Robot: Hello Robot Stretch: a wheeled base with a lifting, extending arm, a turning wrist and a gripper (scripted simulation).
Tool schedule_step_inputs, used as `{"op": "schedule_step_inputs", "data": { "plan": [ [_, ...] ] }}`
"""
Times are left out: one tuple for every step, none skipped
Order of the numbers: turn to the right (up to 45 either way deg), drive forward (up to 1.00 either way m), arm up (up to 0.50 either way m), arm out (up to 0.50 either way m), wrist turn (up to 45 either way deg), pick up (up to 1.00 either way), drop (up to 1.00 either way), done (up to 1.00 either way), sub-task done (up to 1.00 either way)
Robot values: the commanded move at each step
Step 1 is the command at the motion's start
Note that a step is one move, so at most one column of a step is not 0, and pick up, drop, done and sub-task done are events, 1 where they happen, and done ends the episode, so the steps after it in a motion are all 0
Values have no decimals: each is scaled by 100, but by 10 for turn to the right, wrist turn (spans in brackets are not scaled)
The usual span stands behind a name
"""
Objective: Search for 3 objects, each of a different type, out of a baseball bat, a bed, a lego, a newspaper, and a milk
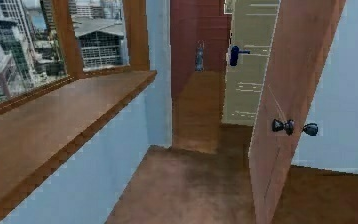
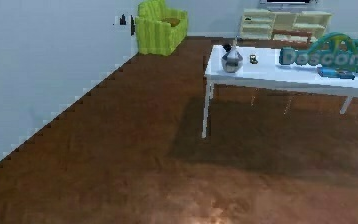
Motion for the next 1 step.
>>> {"op": "schedule_step_inputs", "data": {
  "plan": [
    [0,75,0,0,0,0,0,0,0]
  ]
}}
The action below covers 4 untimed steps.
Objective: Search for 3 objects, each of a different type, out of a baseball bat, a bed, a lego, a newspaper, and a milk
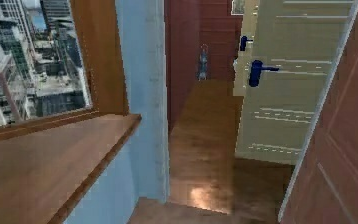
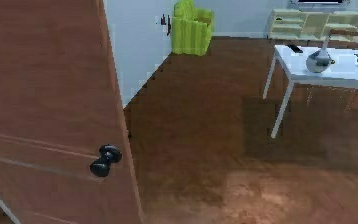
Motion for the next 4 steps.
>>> {"op": "schedule_step_inputs", "data": {
  "plan": [
    [120,0,0,0,0,0,0,0,0],
    [0,100,0,0,0,0,0,0,0],
    [30,0,0,0,0,0,0,0,0],
    [0,50,0,0,0,0,0,0,0]
  ]
}}
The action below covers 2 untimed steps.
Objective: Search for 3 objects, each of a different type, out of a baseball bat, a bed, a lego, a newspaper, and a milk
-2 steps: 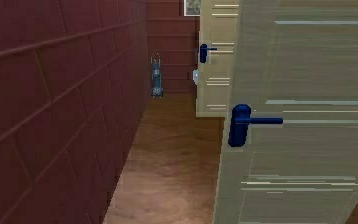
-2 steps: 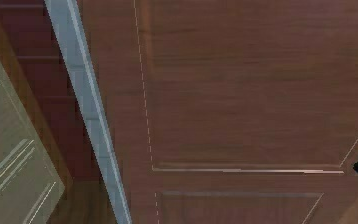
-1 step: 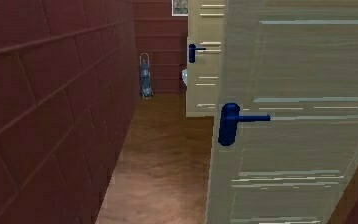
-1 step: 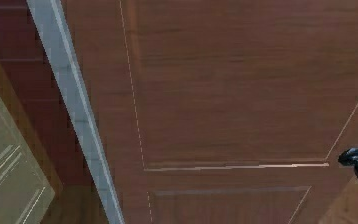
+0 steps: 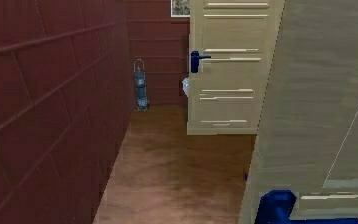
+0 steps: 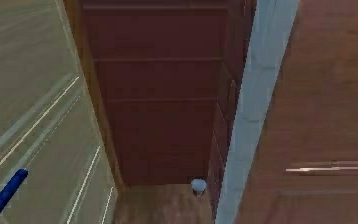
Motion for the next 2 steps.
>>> {"op": "schedule_step_inputs", "data": {
  "plan": [
    [-420,0,0,0,0,0,0,0,0],
    [0,40,0,0,0,0,0,0,0]
  ]
}}
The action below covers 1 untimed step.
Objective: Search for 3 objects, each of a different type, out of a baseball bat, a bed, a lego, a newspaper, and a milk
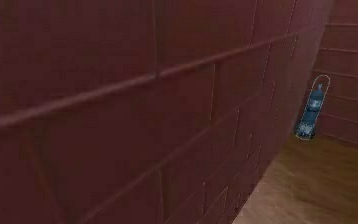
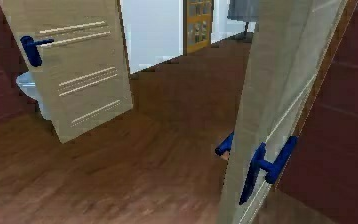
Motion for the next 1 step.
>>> {"op": "schedule_step_inputs", "data": {
  "plan": [
    [360,0,0,0,0,0,0,0,0]
  ]
}}
